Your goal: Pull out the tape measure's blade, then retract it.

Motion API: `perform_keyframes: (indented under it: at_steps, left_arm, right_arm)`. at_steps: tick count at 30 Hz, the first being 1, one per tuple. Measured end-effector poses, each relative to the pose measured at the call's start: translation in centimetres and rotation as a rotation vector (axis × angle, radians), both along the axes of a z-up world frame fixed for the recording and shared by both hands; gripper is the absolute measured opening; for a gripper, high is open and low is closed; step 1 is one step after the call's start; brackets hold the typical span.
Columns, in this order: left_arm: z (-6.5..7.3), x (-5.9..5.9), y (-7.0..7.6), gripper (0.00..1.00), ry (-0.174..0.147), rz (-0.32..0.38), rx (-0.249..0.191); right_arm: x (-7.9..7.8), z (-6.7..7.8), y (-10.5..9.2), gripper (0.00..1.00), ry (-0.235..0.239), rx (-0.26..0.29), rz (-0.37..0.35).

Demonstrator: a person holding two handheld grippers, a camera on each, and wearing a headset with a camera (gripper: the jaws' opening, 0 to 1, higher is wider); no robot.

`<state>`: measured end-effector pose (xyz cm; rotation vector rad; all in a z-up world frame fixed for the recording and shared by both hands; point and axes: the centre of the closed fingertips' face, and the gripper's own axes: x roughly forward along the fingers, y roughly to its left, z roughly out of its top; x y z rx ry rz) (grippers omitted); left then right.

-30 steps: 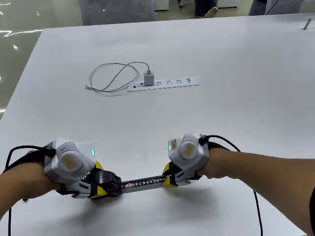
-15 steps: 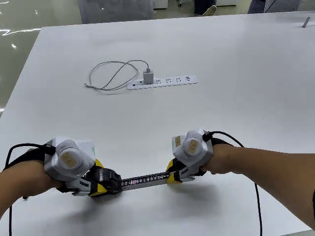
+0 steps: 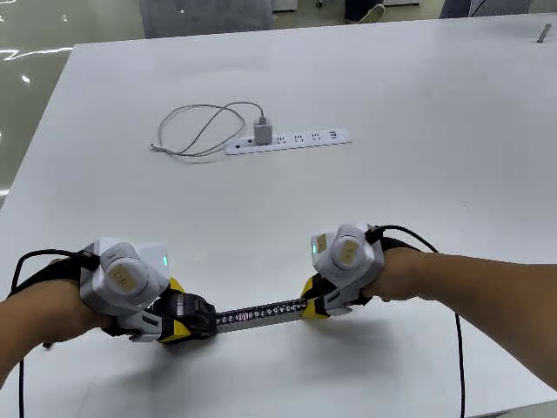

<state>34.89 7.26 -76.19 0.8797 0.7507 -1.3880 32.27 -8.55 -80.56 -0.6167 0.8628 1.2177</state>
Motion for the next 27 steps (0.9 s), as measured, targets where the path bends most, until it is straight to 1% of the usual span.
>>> perform_keyframes:
  at_steps: [4, 7, 11, 20, 22, 27]
  left_arm:
    - [0.0, 0.0, 0.0, 0.28, 0.000, 0.002, 0.001]
    - [0.0, 0.0, 0.0, 0.28, -0.002, 0.002, 0.003]
    - [0.0, 0.0, 0.0, 0.28, -0.001, 0.003, 0.004]
    - [0.0, -0.1, 0.0, 0.28, -0.002, 0.001, 0.005]
    - [0.0, -0.1, 0.0, 0.28, -0.003, 0.003, 0.005]
    - [0.0, 0.0, 0.0, 0.28, -0.002, 0.004, 0.006]
  right_arm:
    - [0.0, 0.0, -0.3, 0.09, -0.004, -0.003, 0.006]
    - [0.0, -0.1, -0.5, 0.09, -0.011, -0.016, 0.016]
    - [0.0, -0.1, -0.9, 0.09, -0.002, -0.014, 0.005]
    - [-0.4, -0.1, -1.5, 0.09, 0.000, 0.006, -0.017]
    - [-0.4, 0.0, -1.5, 0.09, -0.007, 0.002, -0.004]
    - [-0.3, 0.0, -1.8, 0.09, -0.003, 0.007, -0.008]
